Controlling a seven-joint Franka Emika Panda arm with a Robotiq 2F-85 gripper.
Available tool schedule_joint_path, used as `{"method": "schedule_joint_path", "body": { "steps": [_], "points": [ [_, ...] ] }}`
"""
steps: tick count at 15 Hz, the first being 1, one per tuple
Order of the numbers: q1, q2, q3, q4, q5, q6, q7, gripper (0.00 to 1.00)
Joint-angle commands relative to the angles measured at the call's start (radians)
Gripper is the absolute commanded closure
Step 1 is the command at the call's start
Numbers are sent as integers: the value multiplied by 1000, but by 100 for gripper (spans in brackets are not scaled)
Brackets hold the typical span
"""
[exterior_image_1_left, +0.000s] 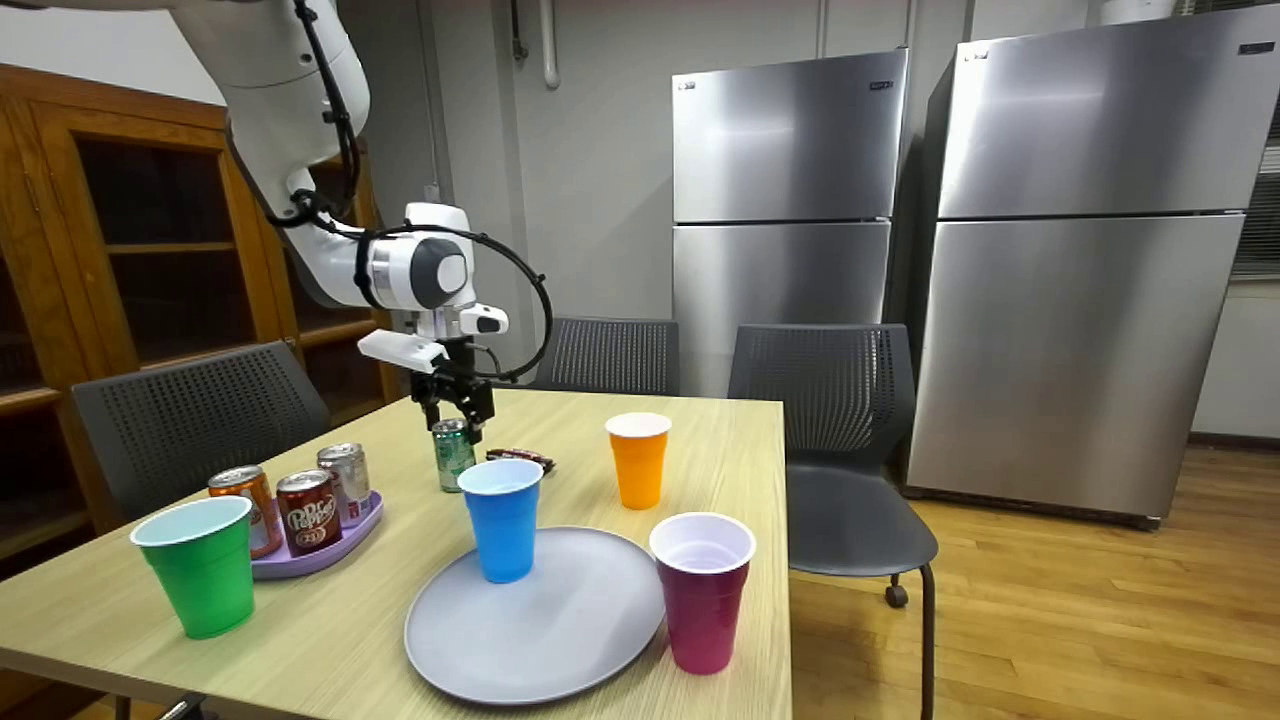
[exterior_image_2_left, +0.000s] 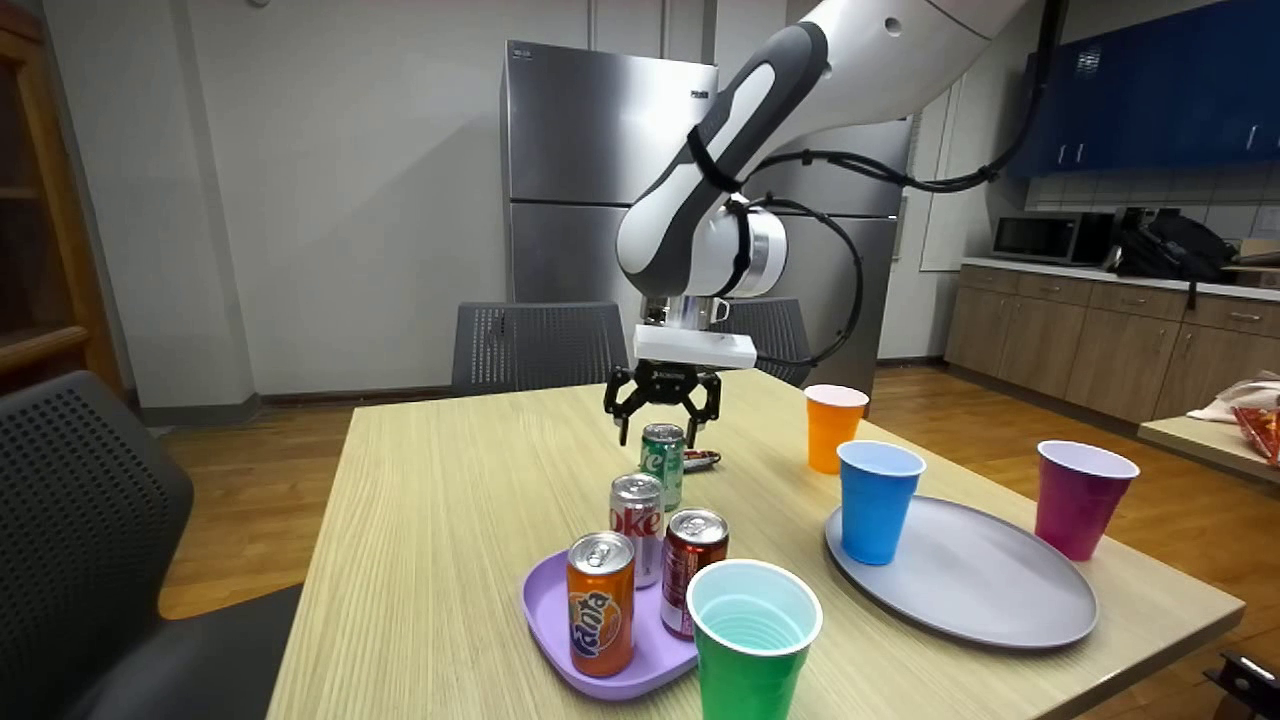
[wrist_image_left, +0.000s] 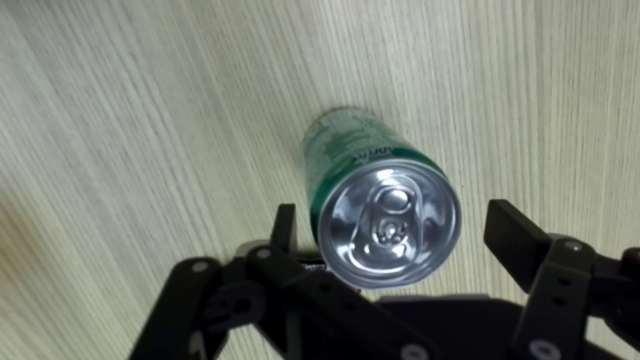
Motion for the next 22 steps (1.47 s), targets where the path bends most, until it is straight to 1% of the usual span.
{"method": "schedule_joint_path", "body": {
  "steps": [1,3,4,5,12,18,22],
  "points": [
    [-17,-25,20,-29,0,5,-16,35],
    [-17,-25,19,-30,0,5,-15,51],
    [-17,-25,19,-31,0,5,-14,58],
    [-18,-26,19,-31,0,4,-14,61],
    [-9,-63,24,-31,-10,-25,-21,61],
    [-1,-124,62,-36,-22,-26,-92,61],
    [4,-139,96,-24,-36,-31,-168,61]
  ]
}}
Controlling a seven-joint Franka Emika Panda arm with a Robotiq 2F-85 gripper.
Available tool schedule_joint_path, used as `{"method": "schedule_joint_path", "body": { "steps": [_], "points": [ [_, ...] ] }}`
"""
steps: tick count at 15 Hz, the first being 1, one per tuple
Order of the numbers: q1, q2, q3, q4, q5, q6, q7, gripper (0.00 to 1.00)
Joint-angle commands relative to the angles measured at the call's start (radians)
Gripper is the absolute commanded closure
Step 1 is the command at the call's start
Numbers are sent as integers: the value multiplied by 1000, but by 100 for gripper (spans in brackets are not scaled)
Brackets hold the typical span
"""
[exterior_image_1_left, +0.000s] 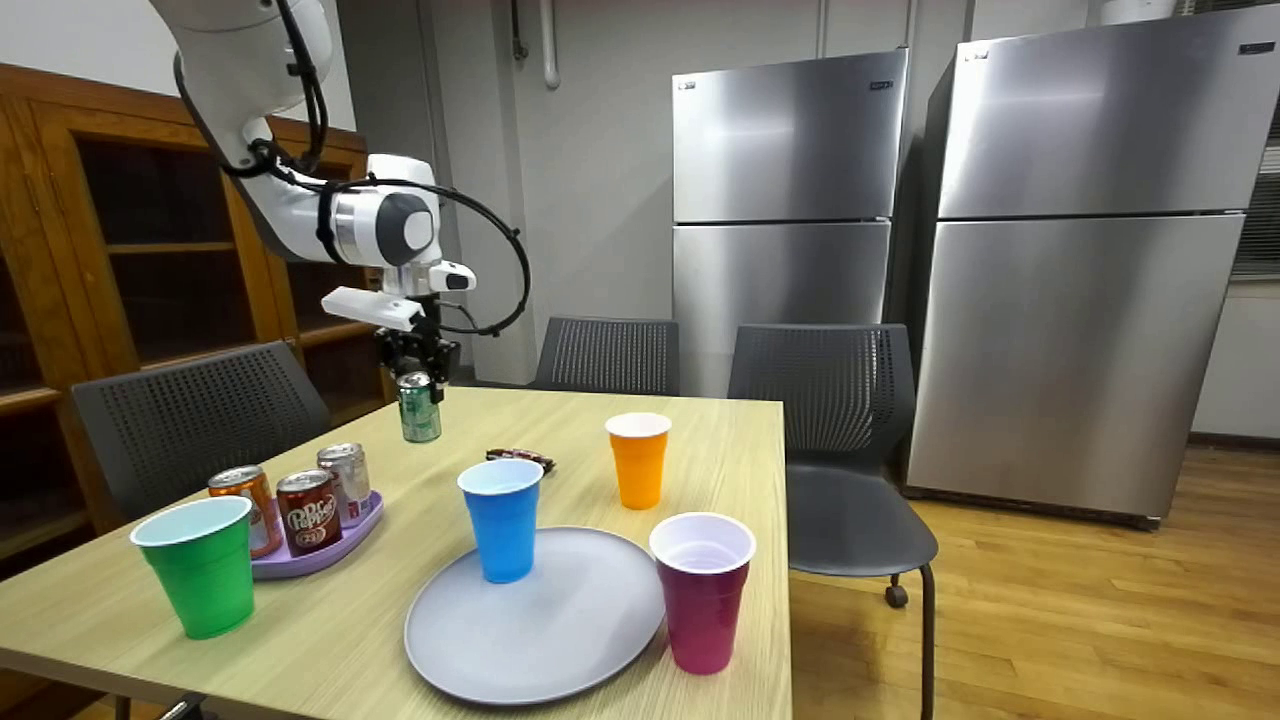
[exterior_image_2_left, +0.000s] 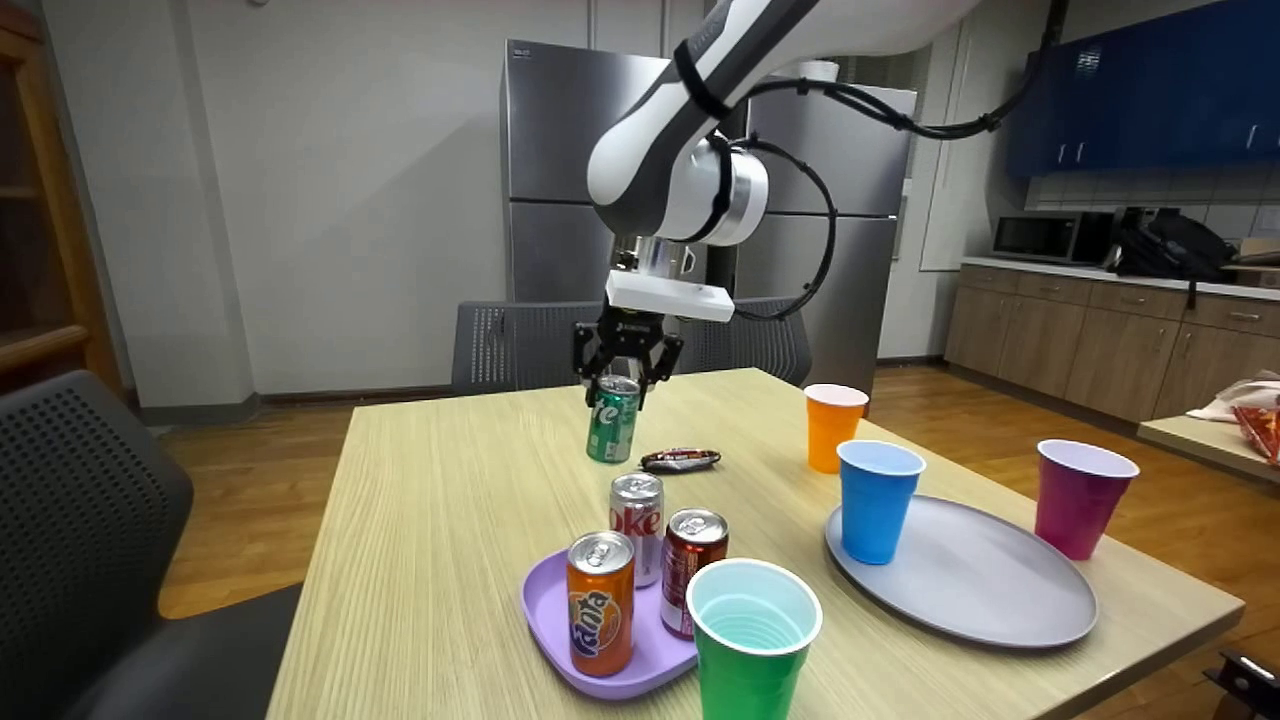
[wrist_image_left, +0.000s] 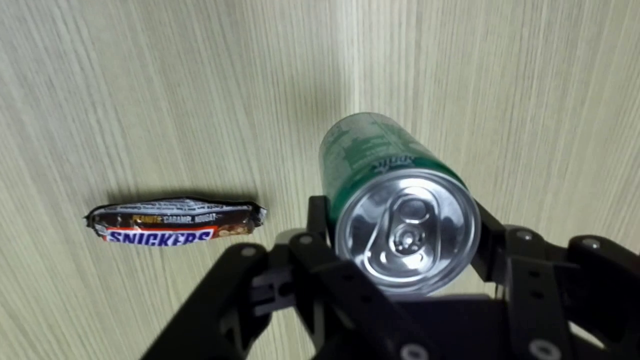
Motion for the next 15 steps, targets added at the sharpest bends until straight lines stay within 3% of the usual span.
{"method": "schedule_joint_path", "body": {
  "steps": [1,15],
  "points": [
    [-4,-45,38,-14,-29,-28,-74,61],
    [-21,-75,197,-64,-10,-86,-370,61]
  ]
}}
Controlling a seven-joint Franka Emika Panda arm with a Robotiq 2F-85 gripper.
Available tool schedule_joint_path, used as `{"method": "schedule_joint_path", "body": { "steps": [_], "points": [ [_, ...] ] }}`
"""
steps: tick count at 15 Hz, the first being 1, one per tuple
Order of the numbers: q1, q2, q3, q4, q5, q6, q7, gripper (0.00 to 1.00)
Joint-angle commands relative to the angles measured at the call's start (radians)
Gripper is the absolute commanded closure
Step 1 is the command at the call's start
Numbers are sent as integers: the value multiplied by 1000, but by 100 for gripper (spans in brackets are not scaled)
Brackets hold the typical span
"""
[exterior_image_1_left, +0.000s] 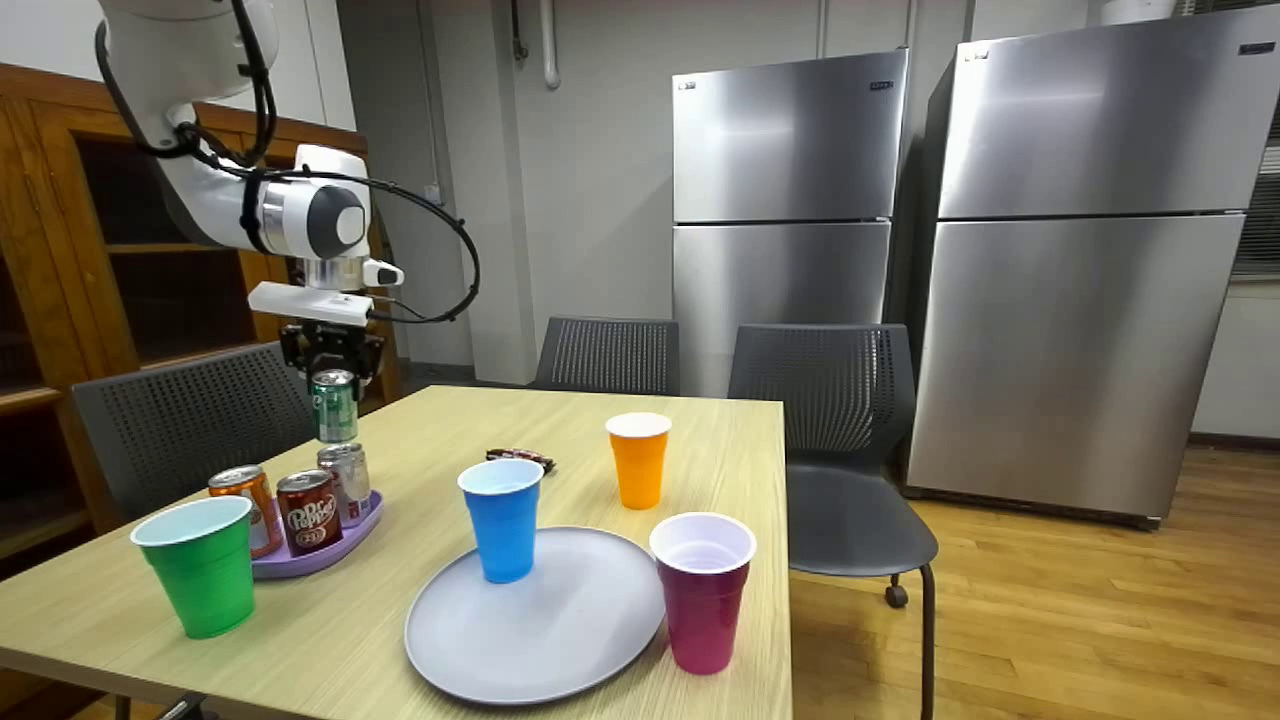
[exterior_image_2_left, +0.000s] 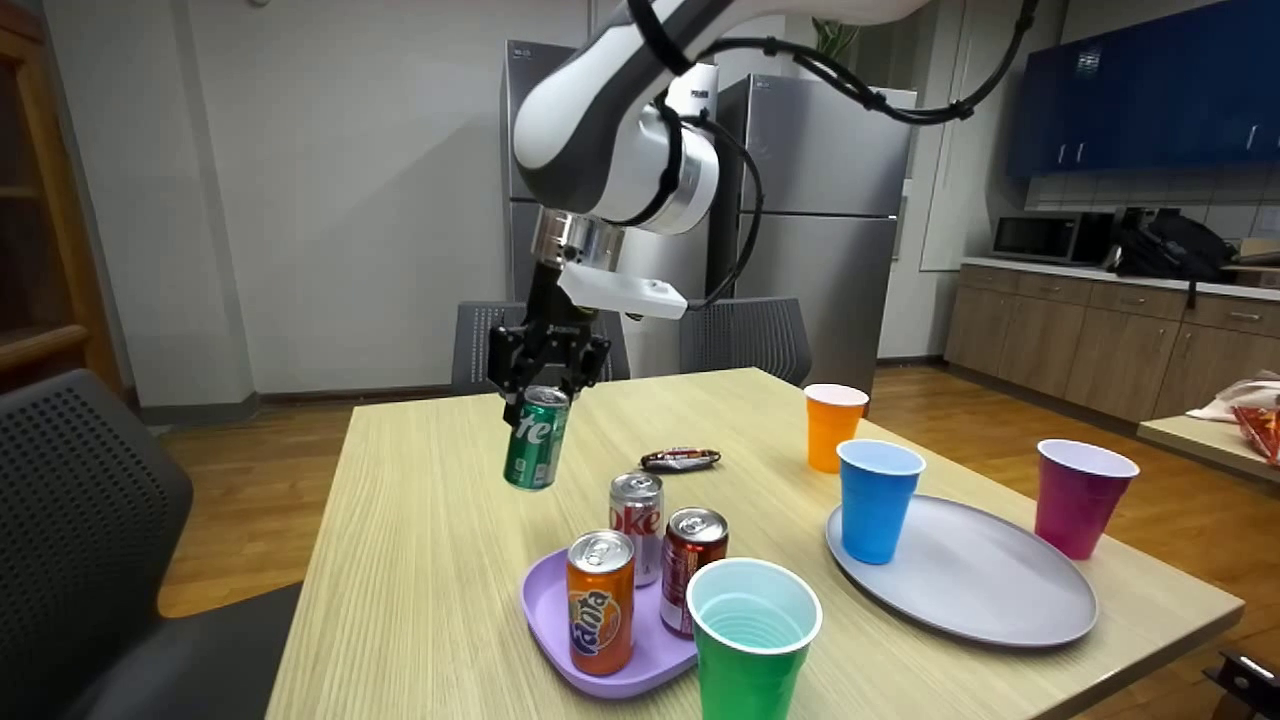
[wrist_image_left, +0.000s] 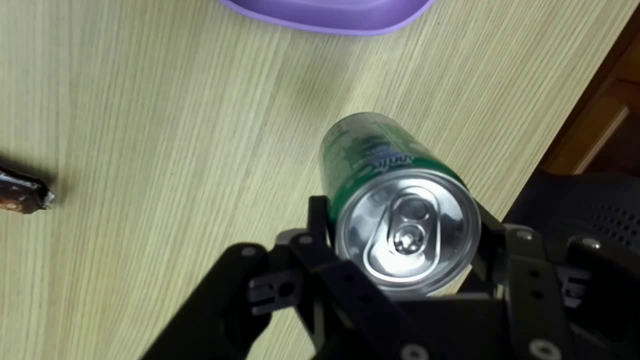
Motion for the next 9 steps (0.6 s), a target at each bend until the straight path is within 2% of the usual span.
{"method": "schedule_joint_path", "body": {
  "steps": [1,9],
  "points": [
    [-27,-66,38,-66,6,-57,-92,61],
    [-37,-110,45,-141,6,-107,-184,61]
  ]
}}
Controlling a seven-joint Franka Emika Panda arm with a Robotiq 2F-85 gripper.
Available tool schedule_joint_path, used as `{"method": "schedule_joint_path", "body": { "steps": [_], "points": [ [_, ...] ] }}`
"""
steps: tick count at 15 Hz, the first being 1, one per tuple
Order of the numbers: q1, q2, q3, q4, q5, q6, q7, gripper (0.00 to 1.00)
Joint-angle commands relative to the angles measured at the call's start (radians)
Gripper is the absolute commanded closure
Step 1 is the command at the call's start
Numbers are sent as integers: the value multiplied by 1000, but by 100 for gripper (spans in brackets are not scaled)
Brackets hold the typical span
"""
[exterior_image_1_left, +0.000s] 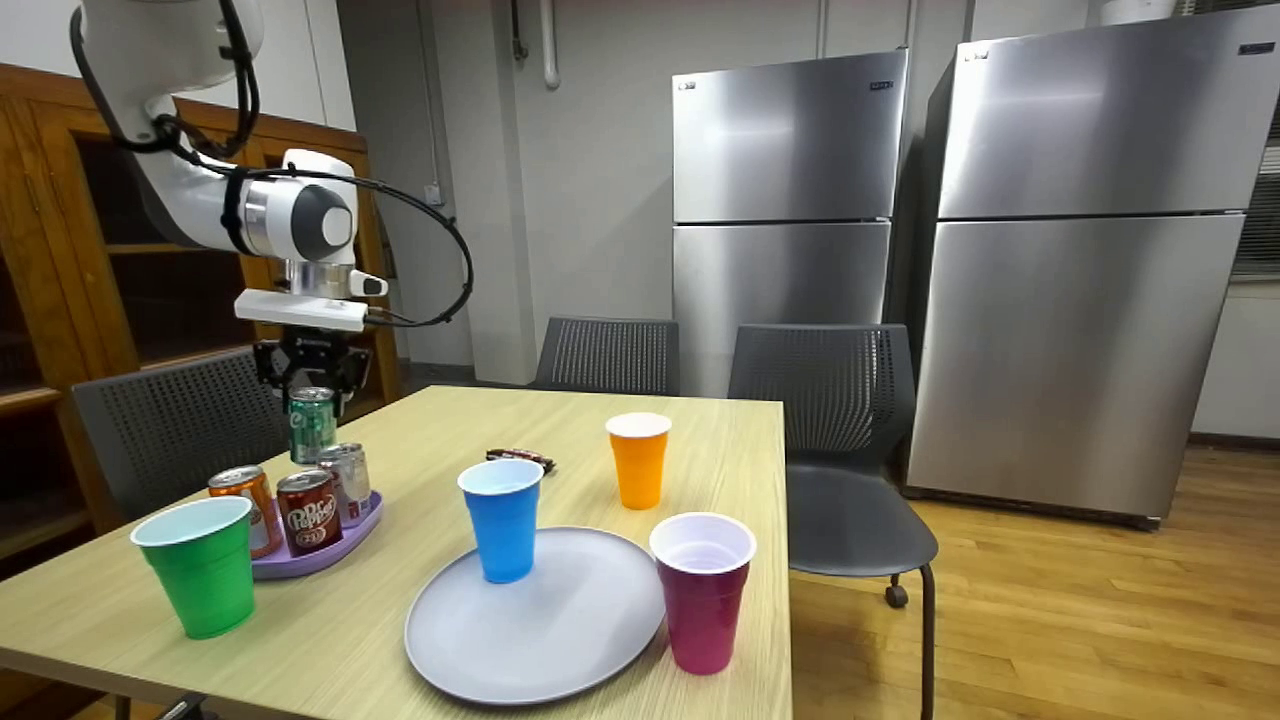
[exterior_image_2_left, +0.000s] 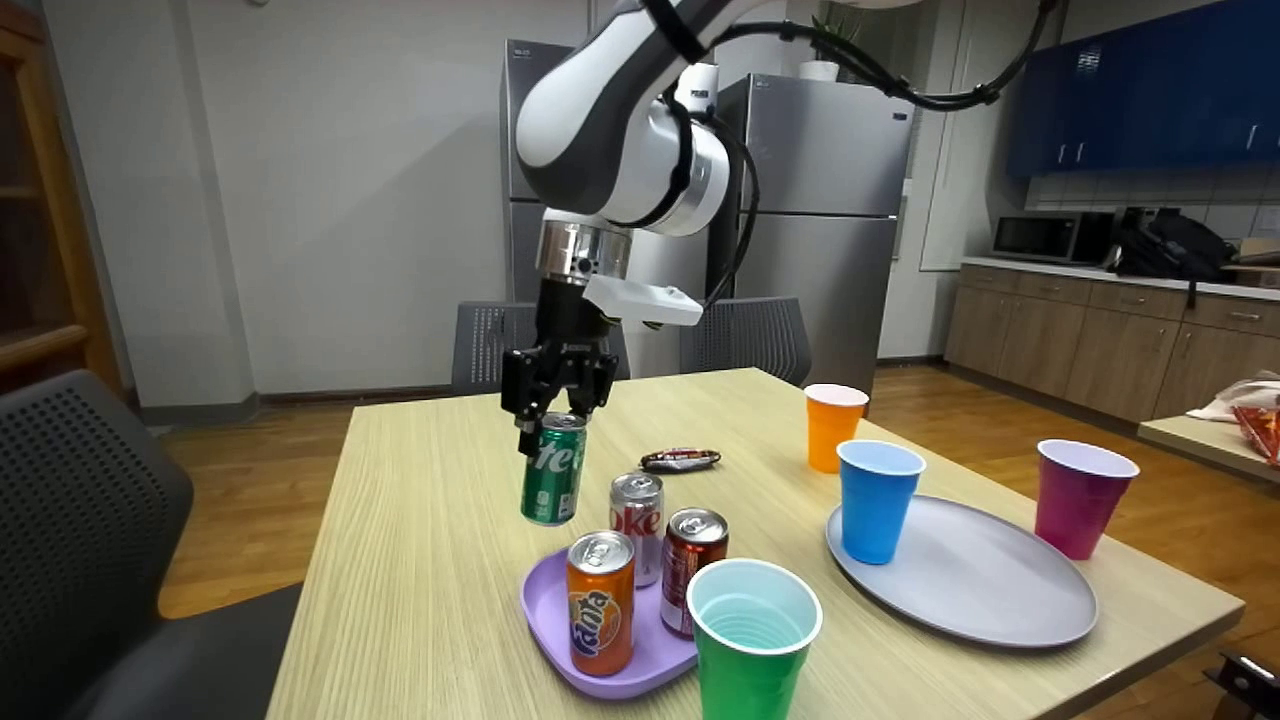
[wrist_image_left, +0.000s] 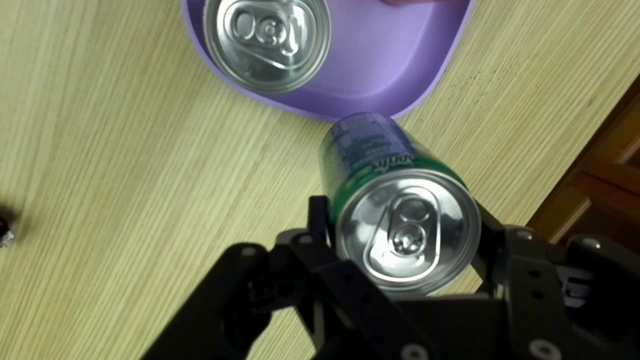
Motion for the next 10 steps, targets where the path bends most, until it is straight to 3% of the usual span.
{"method": "schedule_joint_path", "body": {
  "steps": [1,10],
  "points": [
    [-31,-70,26,-66,7,-41,-59,61],
    [-18,-68,25,-114,-7,-60,-81,61]
  ]
}}
